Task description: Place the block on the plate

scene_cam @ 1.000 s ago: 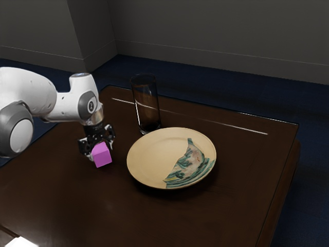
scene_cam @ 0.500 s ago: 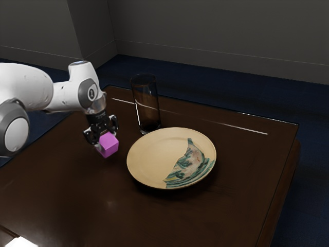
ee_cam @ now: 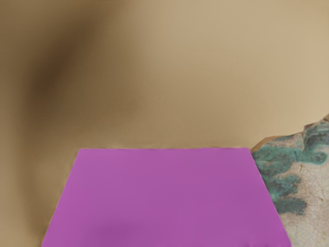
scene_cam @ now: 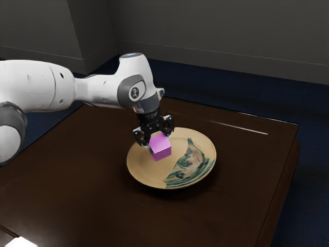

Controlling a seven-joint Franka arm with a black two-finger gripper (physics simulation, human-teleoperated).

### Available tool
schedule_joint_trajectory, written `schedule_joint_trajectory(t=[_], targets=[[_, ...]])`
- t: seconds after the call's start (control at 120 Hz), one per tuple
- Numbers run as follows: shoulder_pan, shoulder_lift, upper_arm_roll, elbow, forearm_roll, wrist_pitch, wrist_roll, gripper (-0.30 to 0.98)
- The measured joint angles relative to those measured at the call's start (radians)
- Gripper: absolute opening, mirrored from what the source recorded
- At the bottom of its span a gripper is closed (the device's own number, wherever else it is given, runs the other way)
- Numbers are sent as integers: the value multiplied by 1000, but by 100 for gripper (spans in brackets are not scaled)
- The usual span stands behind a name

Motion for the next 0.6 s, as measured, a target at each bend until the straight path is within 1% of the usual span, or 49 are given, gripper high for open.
schedule_joint_trajectory(t=[0.108,0.25,0.433,0.467,0.5,0.567,0.6], targets=[[1,47,-12,23,-2,9,-16,42],[0,61,-20,26,-6,18,-31,46],[0,46,-32,46,-3,24,-45,58],[0,16,-31,54,8,15,-47,60],[1,-39,-32,58,36,-17,-44,61],[1,-182,-38,67,97,-117,-8,63],[1,-231,-47,120,131,-179,30,64]])
